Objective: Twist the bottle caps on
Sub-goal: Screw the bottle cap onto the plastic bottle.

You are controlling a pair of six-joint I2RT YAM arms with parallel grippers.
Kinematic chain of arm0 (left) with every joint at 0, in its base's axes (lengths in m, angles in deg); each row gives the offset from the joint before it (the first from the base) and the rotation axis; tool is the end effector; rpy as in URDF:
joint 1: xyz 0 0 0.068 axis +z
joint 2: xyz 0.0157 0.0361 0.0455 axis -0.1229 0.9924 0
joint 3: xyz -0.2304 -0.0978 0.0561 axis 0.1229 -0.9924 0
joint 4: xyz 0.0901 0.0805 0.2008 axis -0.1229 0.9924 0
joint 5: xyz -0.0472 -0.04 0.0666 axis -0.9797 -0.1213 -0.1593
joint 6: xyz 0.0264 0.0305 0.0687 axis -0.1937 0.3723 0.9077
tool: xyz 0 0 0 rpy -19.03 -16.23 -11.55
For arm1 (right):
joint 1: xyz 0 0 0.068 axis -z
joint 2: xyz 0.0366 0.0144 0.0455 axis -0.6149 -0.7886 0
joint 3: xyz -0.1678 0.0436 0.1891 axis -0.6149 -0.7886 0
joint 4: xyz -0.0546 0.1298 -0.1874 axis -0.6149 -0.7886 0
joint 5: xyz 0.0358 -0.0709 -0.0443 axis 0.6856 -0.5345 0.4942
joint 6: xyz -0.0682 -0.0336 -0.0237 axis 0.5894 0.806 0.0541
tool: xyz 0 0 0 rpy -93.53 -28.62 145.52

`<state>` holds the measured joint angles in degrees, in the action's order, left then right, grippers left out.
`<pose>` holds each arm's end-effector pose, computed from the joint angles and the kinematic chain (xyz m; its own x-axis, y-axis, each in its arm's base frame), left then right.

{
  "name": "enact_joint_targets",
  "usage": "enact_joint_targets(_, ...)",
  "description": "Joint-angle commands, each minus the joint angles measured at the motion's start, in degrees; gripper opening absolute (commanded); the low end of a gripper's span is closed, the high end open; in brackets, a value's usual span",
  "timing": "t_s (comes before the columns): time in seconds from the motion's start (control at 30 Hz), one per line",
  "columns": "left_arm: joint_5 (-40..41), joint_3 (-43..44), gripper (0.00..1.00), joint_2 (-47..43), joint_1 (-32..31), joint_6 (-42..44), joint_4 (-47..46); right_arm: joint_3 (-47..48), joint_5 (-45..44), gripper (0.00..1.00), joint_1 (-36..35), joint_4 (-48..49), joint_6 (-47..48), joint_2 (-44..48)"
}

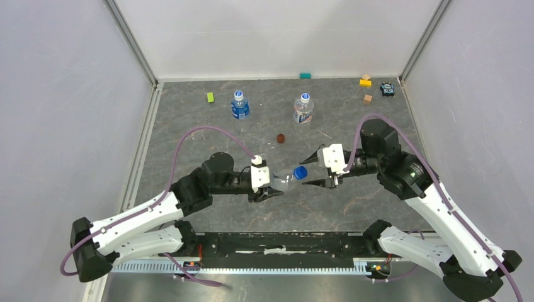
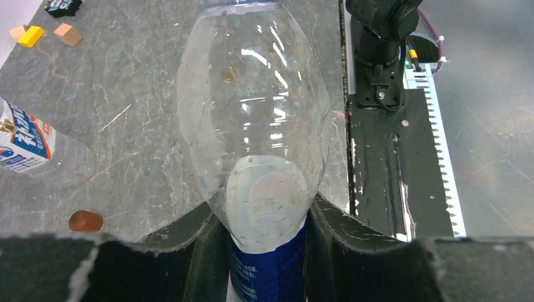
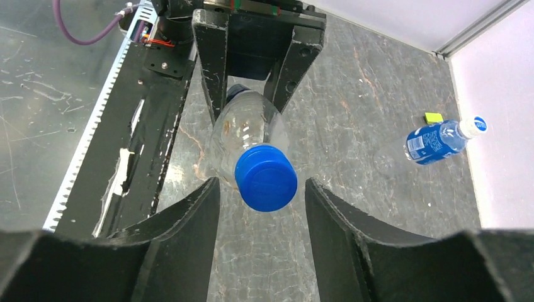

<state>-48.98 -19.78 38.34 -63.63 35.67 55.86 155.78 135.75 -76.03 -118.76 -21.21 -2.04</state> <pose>0.0965 -0.2002 0.2938 0.1391 0.2453 -0.9594 0.9835 0.0793 0.1629 0.1003 0.1445 0.3709 0.2989 -0.2656 -0.9166 -0.9543 -0.0875 -0.2858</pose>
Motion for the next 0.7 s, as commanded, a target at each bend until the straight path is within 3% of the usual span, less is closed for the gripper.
enact_joint_targets(0.0,-1.95,2.68,0.36,0.38,0.35,2.46,1.00,2.87,2.51,0.56,0.24,-0.99,1.46,0.31)
enact_joint_targets(0.27,-2.27,3.32,0.36,0.26,0.34,3.29,2.12,2.89,3.24,0.48,0.25,-2.15,1.75,-0.83)
enact_joint_targets(0.43,-3.06,4.23,0.36,0.61,0.34,4.41,2.86,2.48,3.26,0.29,0.21,-2.53,1.14,-1.91)
enact_joint_targets(0.57,-2.64,5.07,0.36,1.11,0.33,5.79,3.11,2.43,2.43,0.07,0.20,-2.71,-0.75,-3.33)
enact_joint_targets(0.67,0.20,5.86,0.34,1.88,0.24,6.60,2.05,2.07,0.07,0.00,0.21,-0.98,-6.01,-4.71)
